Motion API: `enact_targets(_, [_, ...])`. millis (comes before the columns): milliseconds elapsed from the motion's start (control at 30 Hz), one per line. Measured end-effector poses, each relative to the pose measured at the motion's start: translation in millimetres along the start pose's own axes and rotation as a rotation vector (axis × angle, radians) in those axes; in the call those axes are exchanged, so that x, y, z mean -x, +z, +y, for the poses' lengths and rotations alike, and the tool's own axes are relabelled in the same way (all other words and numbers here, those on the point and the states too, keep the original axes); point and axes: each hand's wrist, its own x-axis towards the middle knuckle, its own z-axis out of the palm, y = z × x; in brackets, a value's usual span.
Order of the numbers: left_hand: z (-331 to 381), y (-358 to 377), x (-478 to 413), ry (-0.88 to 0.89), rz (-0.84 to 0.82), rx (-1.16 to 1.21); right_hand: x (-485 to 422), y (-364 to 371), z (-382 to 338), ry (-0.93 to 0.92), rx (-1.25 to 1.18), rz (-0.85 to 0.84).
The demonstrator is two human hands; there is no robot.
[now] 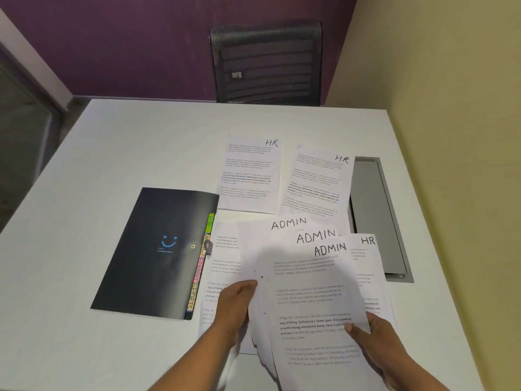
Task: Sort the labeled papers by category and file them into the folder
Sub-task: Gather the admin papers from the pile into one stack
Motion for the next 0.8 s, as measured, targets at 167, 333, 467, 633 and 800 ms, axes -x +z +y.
enact_targets(167, [-6.1, 2.1, 1.3, 0.088, 0.059, -0.06, -1.4, 6.7, 6.3, 0.019, 0.137, 0.002])
enact_targets(333, [-1.4, 4.5, 4.8, 0.096, 0.098, -0.077, 4.0, -1.5, 6.0, -0.01, 0.204, 0.136])
enact_targets(467, [0.7, 8.1, 3.9, 0.071, 0.146, -0.087, 10.8, -23.5, 10.6, 0.0, 0.197, 0.154])
enact_targets(633, [3.3, 10.0, 0.2, 0.023, 0.167, -0.117, 18.3, -42.2, 17.8, 0.005, 0.262, 0.078])
enact_targets(800, [5.8, 10.6, 4.1, 0.079, 0.11, -0.15, 17.5, -40.5, 20.6, -0.016, 0.25, 0.024])
